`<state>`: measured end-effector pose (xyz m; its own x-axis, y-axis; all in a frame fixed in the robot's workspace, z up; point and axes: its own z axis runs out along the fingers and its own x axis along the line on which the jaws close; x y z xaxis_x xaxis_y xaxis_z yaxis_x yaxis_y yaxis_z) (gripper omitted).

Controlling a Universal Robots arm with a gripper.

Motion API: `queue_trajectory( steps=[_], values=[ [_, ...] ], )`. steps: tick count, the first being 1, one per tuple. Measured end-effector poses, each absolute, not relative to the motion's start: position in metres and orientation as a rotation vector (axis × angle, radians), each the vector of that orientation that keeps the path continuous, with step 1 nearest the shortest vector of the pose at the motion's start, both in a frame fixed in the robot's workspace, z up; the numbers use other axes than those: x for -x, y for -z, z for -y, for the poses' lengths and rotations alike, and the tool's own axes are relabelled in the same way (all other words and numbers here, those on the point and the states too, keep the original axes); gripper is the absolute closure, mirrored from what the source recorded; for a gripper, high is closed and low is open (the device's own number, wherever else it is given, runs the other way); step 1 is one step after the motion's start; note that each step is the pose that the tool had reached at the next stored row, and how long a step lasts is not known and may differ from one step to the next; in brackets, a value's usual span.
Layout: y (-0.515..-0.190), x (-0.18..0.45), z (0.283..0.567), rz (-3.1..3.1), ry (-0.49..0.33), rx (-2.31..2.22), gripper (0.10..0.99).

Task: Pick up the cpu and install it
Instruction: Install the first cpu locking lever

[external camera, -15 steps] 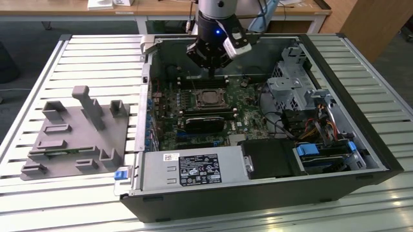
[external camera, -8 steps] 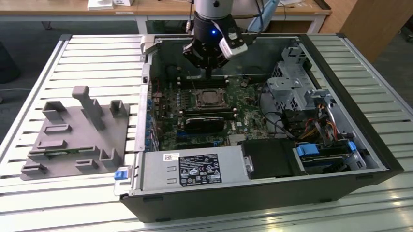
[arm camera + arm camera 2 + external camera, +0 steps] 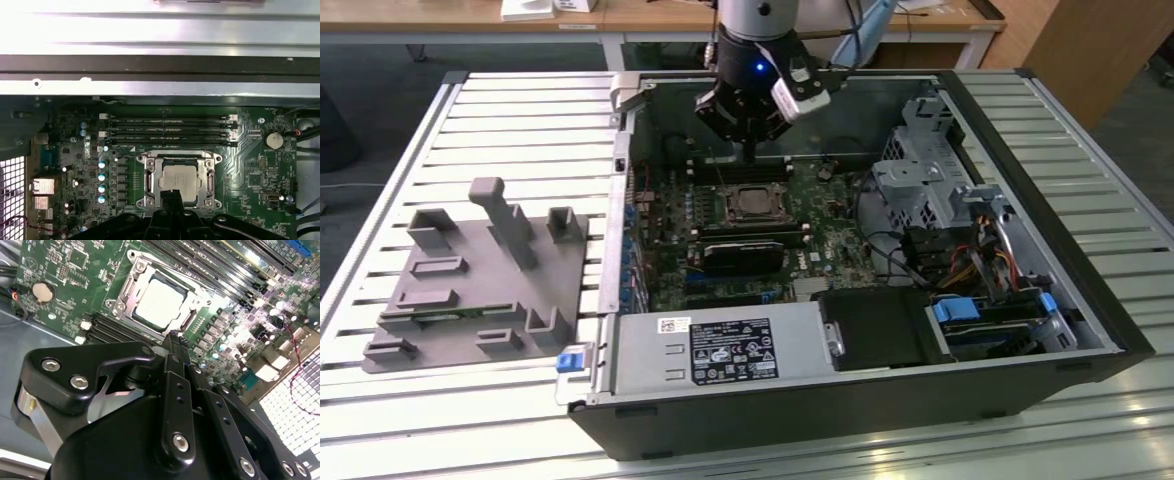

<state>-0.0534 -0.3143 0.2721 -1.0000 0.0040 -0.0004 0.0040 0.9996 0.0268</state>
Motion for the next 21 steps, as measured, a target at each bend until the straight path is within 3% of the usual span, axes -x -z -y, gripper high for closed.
queue_trajectory(
  steps=[21],
  values=[
    [-0.263,0.086,0.312,-3.141,-0.042,0.003,0.98]
  ],
)
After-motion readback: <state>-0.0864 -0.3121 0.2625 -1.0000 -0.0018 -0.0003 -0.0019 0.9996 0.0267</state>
